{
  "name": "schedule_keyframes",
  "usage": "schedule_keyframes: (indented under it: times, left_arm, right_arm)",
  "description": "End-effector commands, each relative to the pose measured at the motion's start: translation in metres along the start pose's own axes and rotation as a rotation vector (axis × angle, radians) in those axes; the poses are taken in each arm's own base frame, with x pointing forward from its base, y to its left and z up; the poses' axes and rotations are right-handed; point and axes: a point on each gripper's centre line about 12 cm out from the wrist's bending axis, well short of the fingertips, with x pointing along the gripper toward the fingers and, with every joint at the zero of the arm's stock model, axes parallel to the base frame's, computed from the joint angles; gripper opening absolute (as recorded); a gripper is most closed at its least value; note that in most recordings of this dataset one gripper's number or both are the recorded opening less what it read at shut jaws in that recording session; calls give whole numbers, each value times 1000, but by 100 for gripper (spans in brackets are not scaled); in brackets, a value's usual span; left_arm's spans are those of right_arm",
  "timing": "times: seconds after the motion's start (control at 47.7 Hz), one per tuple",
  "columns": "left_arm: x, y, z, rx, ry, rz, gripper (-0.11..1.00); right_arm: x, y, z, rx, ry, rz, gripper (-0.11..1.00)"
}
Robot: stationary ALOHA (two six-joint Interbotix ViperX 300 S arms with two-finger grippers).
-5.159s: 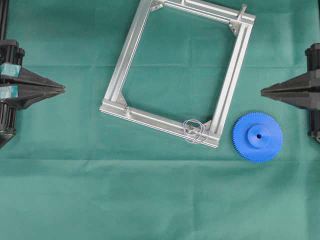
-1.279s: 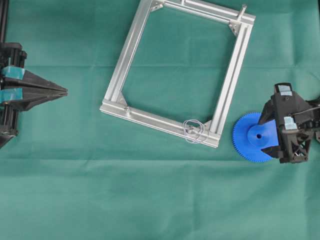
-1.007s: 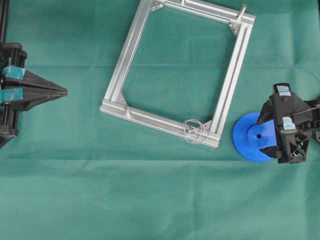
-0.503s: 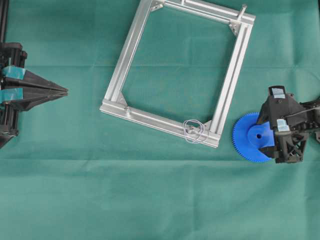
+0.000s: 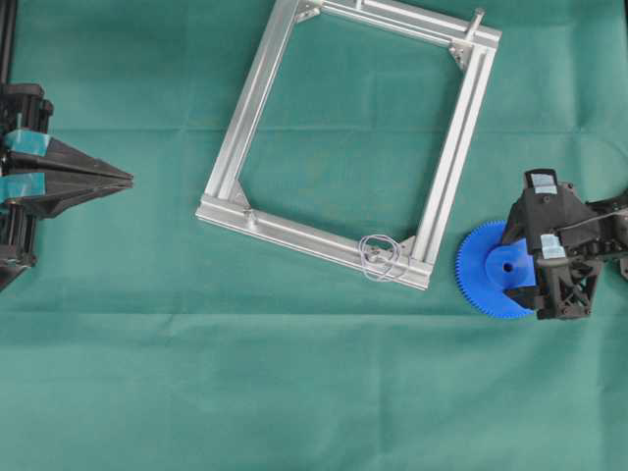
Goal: Find the location of the shaft and insert the gear.
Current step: 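Lower the right gripper over the gear hub and close on it, then lift the blue gear and carry it left toward the frame's shaft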
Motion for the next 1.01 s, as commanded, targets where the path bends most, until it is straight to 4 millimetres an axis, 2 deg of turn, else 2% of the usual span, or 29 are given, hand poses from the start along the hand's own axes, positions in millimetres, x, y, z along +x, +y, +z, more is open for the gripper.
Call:
schedule_keyframes:
  times: [0.0,0.105,0.252,0.839,0.986]
  left_arm:
    - [3,0,9,-2,-18,3,1]
    - [3,0,9,-2,-20,3,2]
    - [3,0,9,-3,-20,3,2]
    - [3,0,9,-2,-18,3,2]
    - [3,0,9,-2,-20,3,2]
  right_arm:
    - [-1,2,3,1,-8,4,90]
    - [-1,2,3,1,-5,3,88]
    - [-1,1,0,0,20,-1,69]
    - [-2,2,0,2,36,-1,69]
    - [-8,5,8,0,20,6,69]
